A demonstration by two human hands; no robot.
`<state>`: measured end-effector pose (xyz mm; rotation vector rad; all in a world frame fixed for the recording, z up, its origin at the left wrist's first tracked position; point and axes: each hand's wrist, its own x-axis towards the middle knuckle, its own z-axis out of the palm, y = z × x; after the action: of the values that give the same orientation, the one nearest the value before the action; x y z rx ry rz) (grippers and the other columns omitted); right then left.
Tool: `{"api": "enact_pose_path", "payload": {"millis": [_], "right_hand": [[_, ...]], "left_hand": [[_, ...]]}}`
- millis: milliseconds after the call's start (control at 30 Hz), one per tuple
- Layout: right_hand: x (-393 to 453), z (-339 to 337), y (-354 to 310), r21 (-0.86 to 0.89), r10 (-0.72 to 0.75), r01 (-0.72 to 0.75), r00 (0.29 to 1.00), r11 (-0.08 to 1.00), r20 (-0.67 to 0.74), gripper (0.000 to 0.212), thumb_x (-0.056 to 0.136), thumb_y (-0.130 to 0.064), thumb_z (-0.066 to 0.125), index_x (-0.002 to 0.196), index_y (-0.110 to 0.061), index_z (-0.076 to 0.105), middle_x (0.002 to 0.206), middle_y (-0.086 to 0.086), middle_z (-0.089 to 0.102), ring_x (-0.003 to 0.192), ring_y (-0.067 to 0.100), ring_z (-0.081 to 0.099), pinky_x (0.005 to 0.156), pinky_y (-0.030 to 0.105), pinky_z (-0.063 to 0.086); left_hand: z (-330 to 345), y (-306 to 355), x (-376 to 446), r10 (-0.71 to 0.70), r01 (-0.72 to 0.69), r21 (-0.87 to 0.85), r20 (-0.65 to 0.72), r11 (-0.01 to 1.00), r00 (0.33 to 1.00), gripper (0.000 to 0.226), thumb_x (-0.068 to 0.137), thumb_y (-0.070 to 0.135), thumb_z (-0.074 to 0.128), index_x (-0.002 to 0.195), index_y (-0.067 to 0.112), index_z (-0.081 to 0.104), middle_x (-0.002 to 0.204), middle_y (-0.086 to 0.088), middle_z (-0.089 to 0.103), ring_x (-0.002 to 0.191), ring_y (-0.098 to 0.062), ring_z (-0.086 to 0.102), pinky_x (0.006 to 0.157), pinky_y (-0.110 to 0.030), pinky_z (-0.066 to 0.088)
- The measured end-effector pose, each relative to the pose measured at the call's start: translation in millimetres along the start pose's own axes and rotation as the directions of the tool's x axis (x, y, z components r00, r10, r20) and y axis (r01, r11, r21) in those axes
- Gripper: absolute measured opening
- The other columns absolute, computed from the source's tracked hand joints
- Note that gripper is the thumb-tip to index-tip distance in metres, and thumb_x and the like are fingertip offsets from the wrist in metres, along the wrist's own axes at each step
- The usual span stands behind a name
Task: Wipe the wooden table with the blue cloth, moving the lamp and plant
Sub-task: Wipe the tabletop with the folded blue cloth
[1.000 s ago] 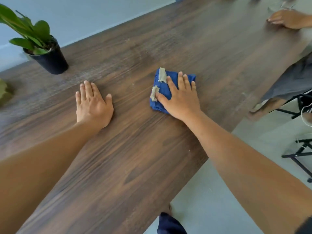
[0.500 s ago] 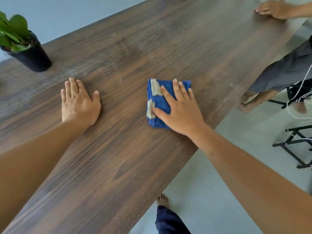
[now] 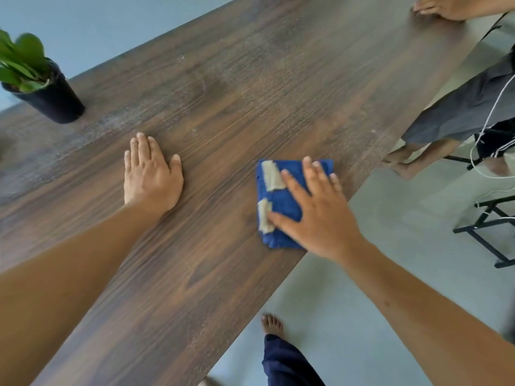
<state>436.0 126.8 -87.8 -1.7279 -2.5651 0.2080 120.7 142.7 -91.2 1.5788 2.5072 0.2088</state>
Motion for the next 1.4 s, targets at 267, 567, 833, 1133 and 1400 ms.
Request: {"api": "enact_pose_path", "payload": {"millis": [267, 567, 833, 1133, 1400], "right_hand": [[95.7, -8.5, 15.9, -0.017, 0.172, -0.172, 0.984, 0.985, 0.039, 0.097, 0.082, -0.088, 0.012, 0.160, -0.030, 0.006, 0.166, 0.017, -0.008, 0.153, 0.030, -0.009, 0.123, 0.050, -0.004], [140.0, -22.4, 48.4, -0.033, 0.311, -0.309, 0.949, 0.950, 0.050, 0.102, 0.077, -0.092, 0.009, 0.159, -0.033, 0.008, 0.166, 0.015, -0.007, 0.153, 0.030, -0.007, 0.123, 0.051, -0.003], [180.6, -8.0, -1.8, 0.011, -0.012, 0.011, 0.999, 1.000, 0.049, 0.094, 0.081, -0.089, 0.018, 0.159, -0.037, 0.009, 0.167, 0.009, -0.008, 0.154, 0.024, -0.008, 0.124, 0.046, -0.003], [262.8, -2.8, -67.3, 0.024, -0.206, 0.205, 0.974, 0.978, 0.094, 0.090, 0.085, -0.085, 0.020, 0.159, -0.035, 0.009, 0.167, 0.010, -0.009, 0.154, 0.025, -0.010, 0.123, 0.048, -0.005], [351.4, -16.6, -36.5, -0.027, 0.149, -0.147, 0.986, 0.989, 0.076, 0.096, 0.082, -0.089, 0.015, 0.160, -0.034, 0.007, 0.166, 0.017, -0.008, 0.153, 0.031, -0.009, 0.122, 0.052, -0.004]], "left_hand": [[0.0, 2.0, -0.6, -0.015, 0.015, 0.010, -0.009, 1.000, 1.000, 0.071, 0.104, 0.045, 0.021, 0.157, 0.001, 0.003, 0.167, -0.013, -0.005, 0.154, -0.023, -0.007, 0.125, -0.038, -0.003], [-7.3, 1.5, 16.1, 0.004, -0.004, 0.020, 0.003, 1.000, 1.000, 0.072, 0.104, 0.046, 0.026, 0.158, 0.001, 0.007, 0.167, -0.012, 0.000, 0.154, -0.024, -0.003, 0.125, -0.038, 0.000], [-14.9, 5.5, 63.8, -0.044, 0.045, -0.044, 0.007, 0.998, 0.999, 0.070, 0.104, 0.046, 0.026, 0.158, 0.003, 0.010, 0.167, -0.010, 0.002, 0.154, -0.021, -0.002, 0.125, -0.036, 0.000], [-6.6, 6.0, 70.7, -0.049, 0.042, -0.094, -0.074, 0.995, 0.996, 0.065, 0.105, 0.038, 0.027, 0.159, 0.006, 0.011, 0.167, -0.006, 0.002, 0.154, -0.018, -0.002, 0.125, -0.033, -0.002], [-5.6, 6.0, 71.5, -0.075, 0.066, -0.092, -0.095, 0.994, 0.993, 0.063, 0.105, 0.038, 0.022, 0.159, 0.009, 0.007, 0.167, -0.003, -0.003, 0.153, -0.015, -0.006, 0.123, -0.030, -0.006]]}}
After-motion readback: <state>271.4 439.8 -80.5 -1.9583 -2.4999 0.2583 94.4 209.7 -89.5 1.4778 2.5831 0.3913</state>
